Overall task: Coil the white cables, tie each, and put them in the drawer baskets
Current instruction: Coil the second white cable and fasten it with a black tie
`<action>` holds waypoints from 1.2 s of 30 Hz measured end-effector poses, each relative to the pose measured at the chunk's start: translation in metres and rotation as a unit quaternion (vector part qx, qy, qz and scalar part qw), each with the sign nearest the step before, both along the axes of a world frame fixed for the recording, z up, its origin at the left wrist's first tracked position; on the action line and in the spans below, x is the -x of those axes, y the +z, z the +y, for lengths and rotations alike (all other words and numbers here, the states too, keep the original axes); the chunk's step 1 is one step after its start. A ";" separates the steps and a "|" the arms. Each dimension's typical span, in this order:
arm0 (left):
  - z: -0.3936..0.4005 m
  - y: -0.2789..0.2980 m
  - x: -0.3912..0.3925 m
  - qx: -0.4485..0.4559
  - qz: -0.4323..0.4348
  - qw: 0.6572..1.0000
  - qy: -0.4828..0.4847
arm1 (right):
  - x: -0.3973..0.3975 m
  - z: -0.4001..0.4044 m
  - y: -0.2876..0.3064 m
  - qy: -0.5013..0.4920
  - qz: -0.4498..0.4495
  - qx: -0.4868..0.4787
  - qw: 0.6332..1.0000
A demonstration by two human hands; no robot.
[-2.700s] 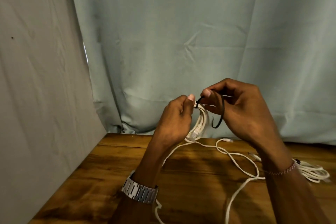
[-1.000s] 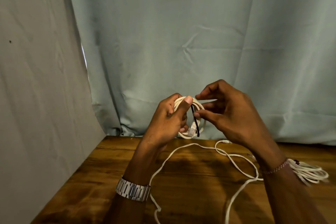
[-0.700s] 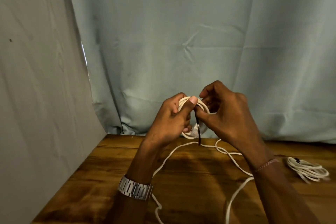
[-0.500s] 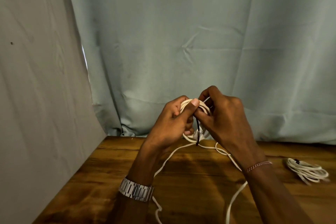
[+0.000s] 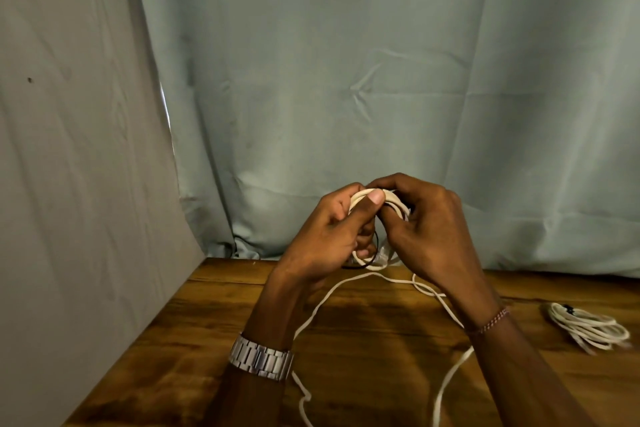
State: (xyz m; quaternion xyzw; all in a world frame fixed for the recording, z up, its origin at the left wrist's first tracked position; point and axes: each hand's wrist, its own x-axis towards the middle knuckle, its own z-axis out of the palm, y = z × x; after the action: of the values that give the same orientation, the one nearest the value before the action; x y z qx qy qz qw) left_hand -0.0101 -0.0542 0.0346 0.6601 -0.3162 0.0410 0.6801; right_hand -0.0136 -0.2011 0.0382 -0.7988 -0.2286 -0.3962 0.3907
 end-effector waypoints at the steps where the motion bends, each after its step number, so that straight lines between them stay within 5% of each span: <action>1: 0.000 0.000 0.001 -0.004 -0.002 1.000 0.003 | 0.000 0.001 0.000 0.004 0.012 -0.005 1.000; 12: 0.005 0.000 -0.001 -0.022 -0.011 1.000 0.015 | 0.017 -0.022 0.021 0.224 0.165 -0.058 0.959; 19: -0.002 -0.005 -0.003 -0.086 -0.050 0.994 0.036 | 0.012 -0.014 0.019 0.143 0.077 -0.201 0.966; 36: 0.003 -0.006 -0.006 -0.094 -0.068 0.992 0.054 | 0.002 -0.012 0.009 0.049 -0.029 -0.110 0.992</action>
State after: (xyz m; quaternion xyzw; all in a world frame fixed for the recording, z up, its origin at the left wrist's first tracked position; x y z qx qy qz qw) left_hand -0.0043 -0.0517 0.0284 0.7329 -0.3283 0.0922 0.5887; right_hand -0.0153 -0.2131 0.0469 -0.7268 -0.2337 -0.4228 0.4883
